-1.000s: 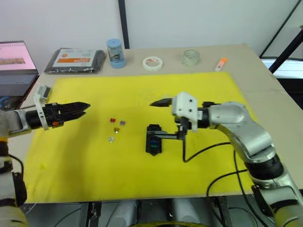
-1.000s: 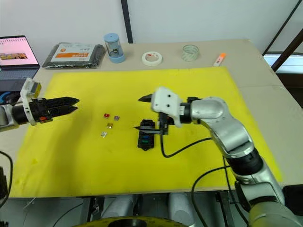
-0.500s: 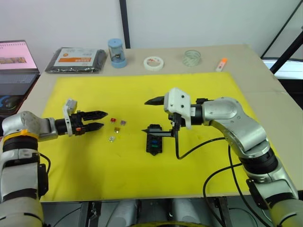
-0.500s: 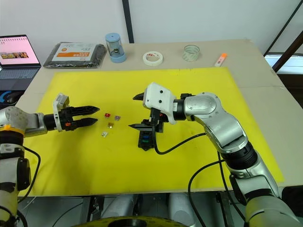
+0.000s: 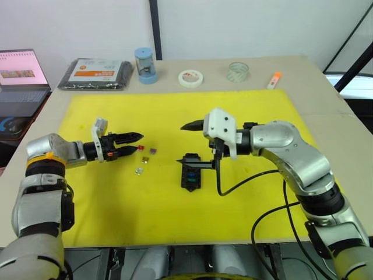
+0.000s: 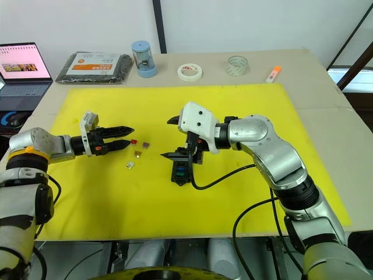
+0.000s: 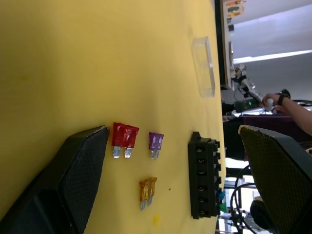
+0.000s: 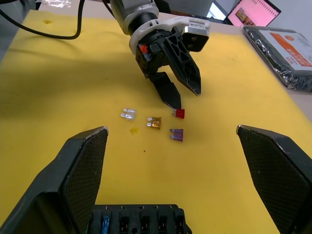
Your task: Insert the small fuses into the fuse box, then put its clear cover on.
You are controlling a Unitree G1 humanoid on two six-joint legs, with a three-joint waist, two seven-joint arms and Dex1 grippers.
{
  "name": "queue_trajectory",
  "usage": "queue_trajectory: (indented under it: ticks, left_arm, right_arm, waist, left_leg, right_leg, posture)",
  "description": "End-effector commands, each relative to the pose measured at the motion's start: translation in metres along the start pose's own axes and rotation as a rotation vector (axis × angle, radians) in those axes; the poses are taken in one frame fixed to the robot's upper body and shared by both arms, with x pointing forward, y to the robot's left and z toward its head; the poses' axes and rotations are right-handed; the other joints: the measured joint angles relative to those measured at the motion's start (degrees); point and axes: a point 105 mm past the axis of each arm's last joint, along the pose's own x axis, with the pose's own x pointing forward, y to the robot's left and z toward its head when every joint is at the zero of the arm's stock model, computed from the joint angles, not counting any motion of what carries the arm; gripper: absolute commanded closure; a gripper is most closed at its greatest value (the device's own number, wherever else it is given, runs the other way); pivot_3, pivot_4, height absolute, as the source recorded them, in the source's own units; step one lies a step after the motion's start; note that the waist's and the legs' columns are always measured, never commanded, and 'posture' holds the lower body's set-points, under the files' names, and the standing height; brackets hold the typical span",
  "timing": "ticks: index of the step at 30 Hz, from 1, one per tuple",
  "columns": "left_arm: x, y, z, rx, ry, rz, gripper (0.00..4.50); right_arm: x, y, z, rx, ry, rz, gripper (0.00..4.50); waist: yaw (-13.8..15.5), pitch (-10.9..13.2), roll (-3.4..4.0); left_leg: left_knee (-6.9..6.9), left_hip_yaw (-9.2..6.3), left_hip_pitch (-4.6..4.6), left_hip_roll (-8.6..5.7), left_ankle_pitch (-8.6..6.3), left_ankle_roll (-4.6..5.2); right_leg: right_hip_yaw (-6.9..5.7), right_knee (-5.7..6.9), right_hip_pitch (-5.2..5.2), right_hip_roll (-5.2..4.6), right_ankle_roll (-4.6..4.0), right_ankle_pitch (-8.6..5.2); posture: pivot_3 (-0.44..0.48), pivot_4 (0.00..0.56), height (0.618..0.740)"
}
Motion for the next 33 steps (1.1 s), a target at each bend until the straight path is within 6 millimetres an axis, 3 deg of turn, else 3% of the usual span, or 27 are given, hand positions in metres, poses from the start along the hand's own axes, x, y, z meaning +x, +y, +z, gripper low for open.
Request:
queue_trajectory:
  ticks: [1, 5, 8, 17, 19, 26, 33]
  left_arm:
    - [0.013, -0.003, -0.006, 0.006, 0.051, -0.015, 0.00]
    - [0.011, 0.011, -0.009, 0.061, 0.055, 0.047, 0.00]
    - [0.009, 0.019, -0.011, 0.069, 0.056, 0.076, 0.57]
    - [0.008, 0.035, -0.018, 0.099, 0.067, 0.145, 3.92]
    - [0.008, 0.035, -0.019, 0.097, 0.066, 0.143, 4.47]
    - [-0.005, 0.017, -0.008, 0.117, 0.037, 0.088, 4.47]
    - [-0.024, -0.072, 0.012, 0.400, -0.007, -0.163, 4.47]
  right_arm:
    - [-0.007, -0.002, 0.012, -0.050, -0.026, -0.028, 0.03]
    - [-0.007, 0.000, 0.010, -0.045, -0.023, -0.025, 0.03]
    - [-0.007, 0.001, 0.009, -0.044, -0.020, -0.027, 0.00]
    - [-0.005, -0.001, 0.011, -0.035, -0.036, -0.032, 0.00]
    - [-0.004, -0.001, 0.012, -0.030, -0.043, -0.029, 0.00]
    - [-0.004, -0.002, 0.012, -0.027, -0.043, -0.030, 0.00]
    - [-0.014, -0.005, 0.018, 0.141, -0.083, -0.032, 0.00]
  waist:
    - [0.0, 0.0, 0.00]
    - [0.0, 0.0, 0.00]
    - [0.0, 0.0, 0.00]
    - [-0.3, 0.0, 0.00]
    - [-0.3, 0.0, 0.01]
    - [-0.6, 0.0, 0.02]
    - [-0.6, 0.0, -0.01]
  left_leg:
    - [0.00, -0.01, 0.00, -0.02, 0.00, 0.00]
    - [0.00, -0.01, 0.00, -0.06, 0.00, 0.00]
    - [0.00, 0.00, 0.03, -0.06, 0.00, 0.00]
    - [-0.03, 0.01, 0.02, -0.05, 0.00, 0.00]
    - [-0.02, 0.02, 0.03, -0.04, 0.00, 0.00]
    - [-0.02, 0.03, 0.04, -0.02, 0.01, -0.01]
    - [-0.02, 0.00, -0.11, 0.06, 0.01, -0.01]
  right_leg:
    - [-0.01, 0.00, 0.00, -0.02, 0.00, 0.00]
    - [-0.06, 0.02, 0.00, -0.11, 0.00, 0.00]
    - [-0.06, 0.01, 0.03, -0.12, 0.00, 0.00]
    - [-0.06, 0.02, -0.03, -0.12, 0.01, 0.00]
    - [-0.06, 0.01, -0.01, -0.12, 0.01, 0.00]
    - [-0.05, 0.04, -0.03, -0.13, 0.01, 0.00]
    - [0.01, 0.00, -0.13, -0.15, 0.00, 0.01]
  posture:
    - [0.000, 0.150, 0.740]
    - [0.000, 0.150, 0.740]
    - [0.000, 0.150, 0.740]
    - [0.000, 0.150, 0.740]
    - [0.000, 0.150, 0.740]
    - [0.000, 0.150, 0.740]
    - [0.000, 0.150, 0.740]
